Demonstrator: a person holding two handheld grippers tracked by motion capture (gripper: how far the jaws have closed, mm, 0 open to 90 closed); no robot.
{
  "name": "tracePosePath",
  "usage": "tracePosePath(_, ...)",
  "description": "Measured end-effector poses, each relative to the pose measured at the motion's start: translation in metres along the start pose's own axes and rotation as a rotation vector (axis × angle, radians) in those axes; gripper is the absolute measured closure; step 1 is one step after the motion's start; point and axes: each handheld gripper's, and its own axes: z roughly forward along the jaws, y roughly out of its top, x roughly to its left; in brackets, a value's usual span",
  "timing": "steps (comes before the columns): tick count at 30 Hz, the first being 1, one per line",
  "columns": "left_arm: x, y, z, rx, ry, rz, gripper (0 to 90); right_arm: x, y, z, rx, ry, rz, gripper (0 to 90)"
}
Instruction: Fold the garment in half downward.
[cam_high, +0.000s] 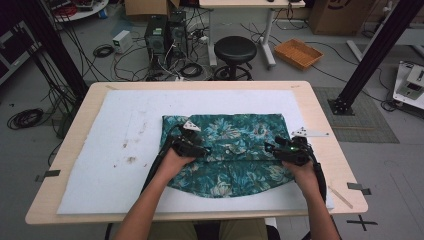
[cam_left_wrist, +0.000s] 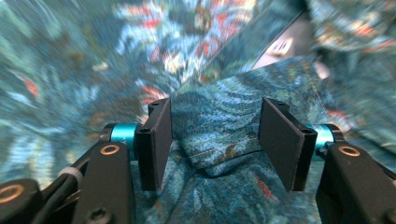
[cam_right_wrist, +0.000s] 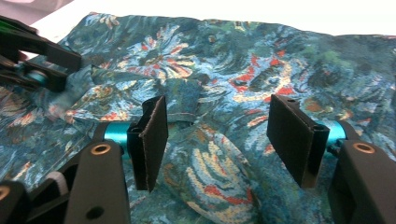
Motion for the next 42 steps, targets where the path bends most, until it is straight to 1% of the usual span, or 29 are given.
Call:
tracePosePath(2,-0.003,-0.001,0.002,-0.007,0.032,0.019,50.9,0.002,0.0,0.001,0.005,0.003,-0.007,39.1)
tracePosePath(3,-0.003,-0.002,0.001,-0.013,0.049,0.032,55.6,0.003,0.0,0.002,0.008,0.003,-0.013,39.1)
tracePosePath(4,-0.004,-0.003,0.0,-0.018,0.059,0.048,63.5,0.003,-0.001,0.002,0.013,0.004,-0.014,39.1)
tracePosePath(6,-0.006,-0.006,-0.002,-0.051,0.064,0.055,75.2,0.005,-0.001,0.005,0.02,0.008,-0.019,39.1)
tracePosePath(8,-0.01,-0.008,-0.005,-0.084,0.076,0.075,80.2,0.007,-0.001,0.007,0.028,0.011,-0.03,39.0)
tracePosePath(11,-0.016,-0.01,-0.011,-0.149,0.082,0.105,83.0,0.011,0.001,0.009,0.031,0.025,-0.044,36.7)
tracePosePath(12,-0.016,-0.01,-0.011,-0.149,0.082,0.105,83.1,0.013,0.002,0.01,0.029,0.031,-0.06,35.1)
tracePosePath(13,-0.021,-0.011,-0.017,-0.19,0.077,0.127,83.1,0.015,0.004,0.011,0.034,0.035,-0.074,33.7)
tracePosePath(15,-0.025,-0.012,-0.023,-0.217,0.081,0.155,83.1,0.019,0.007,0.015,0.053,0.041,-0.106,30.6)
tracePosePath(18,-0.031,-0.013,-0.031,-0.262,0.077,0.189,83.6,0.024,0.012,0.027,0.083,0.036,-0.124,27.5)
tracePosePath(20,-0.034,-0.014,-0.034,-0.285,0.067,0.203,83.7,0.026,0.016,0.038,0.12,0.032,-0.131,27.4)
tracePosePath(21,-0.036,-0.015,-0.035,-0.29,0.065,0.211,83.8,0.027,0.018,0.044,0.137,0.036,-0.136,26.8)
tracePosePath(23,-0.037,-0.016,-0.035,-0.28,0.055,0.219,83.8,0.029,0.022,0.056,0.179,0.041,-0.143,24.4)
tracePosePath(25,-0.038,-0.017,-0.033,-0.259,0.053,0.211,83.8,0.031,0.024,0.067,0.239,0.038,-0.156,24.2)
tracePosePath(26,-0.038,-0.017,-0.033,-0.259,0.053,0.211,83.9,0.032,0.024,0.072,0.267,0.031,-0.167,24.2)
tracePosePath(27,-0.037,-0.018,-0.031,-0.247,0.048,0.197,83.8,0.034,0.024,0.076,0.287,0.02,-0.189,24.3)
tracePosePath(29,-0.036,-0.019,-0.03,-0.243,0.044,0.186,83.8,0.037,0.021,0.082,0.326,-0.013,-0.241,28.2)
tracePosePath(30,-0.036,-0.02,-0.03,-0.242,0.041,0.183,83.9,0.039,0.02,0.082,0.319,-0.023,-0.26,32.0)
tracePosePath(31,-0.036,-0.021,-0.03,-0.241,0.042,0.184,83.9,0.04,0.021,0.081,0.318,-0.013,-0.267,42.6)
tracePosePath(32,-0.036,-0.022,-0.03,-0.24,0.038,0.186,83.9,0.042,0.021,0.08,0.317,-0.002,-0.286,48.4)
tracePosePath(33,-0.035,-0.023,-0.029,-0.24,0.035,0.18,83.9,0.045,0.021,0.079,0.314,-0.016,-0.306,51.5)
tracePosePath(34,-0.035,-0.024,-0.029,-0.238,0.033,0.177,83.9,0.047,0.02,0.078,0.313,-0.016,-0.323,61.7)
tracePosePath(35,-0.035,-0.025,-0.029,-0.238,0.029,0.175,83.8,0.05,0.02,0.076,0.308,-0.035,-0.351,71.0)
tracePosePath(36,-0.034,-0.026,-0.029,-0.237,0.027,0.17,83.8,0.051,0.02,0.074,0.299,-0.051,-0.374,77.3)
tracePosePath(37,-0.034,-0.027,-0.029,-0.238,0.024,0.166,83.8,0.052,0.019,0.072,0.283,-0.051,-0.377,81.5)
tracePosePath(38,-0.033,-0.028,-0.03,-0.236,0.017,0.159,83.7,0.052,0.019,0.069,0.268,-0.052,-0.375,83.2)
tracePosePath(40,-0.032,-0.03,-0.03,-0.231,0.011,0.148,82.5,0.054,0.017,0.062,0.215,-0.044,-0.395,84.7)
tracePosePath(41,-0.031,-0.031,-0.03,-0.23,0.013,0.141,79.4,0.055,0.016,0.058,0.183,-0.041,-0.398,85.2)
tracePosePath(42,-0.03,-0.031,-0.03,-0.228,0.014,0.13,73.8,0.056,0.016,0.053,0.145,-0.033,-0.4,85.5)
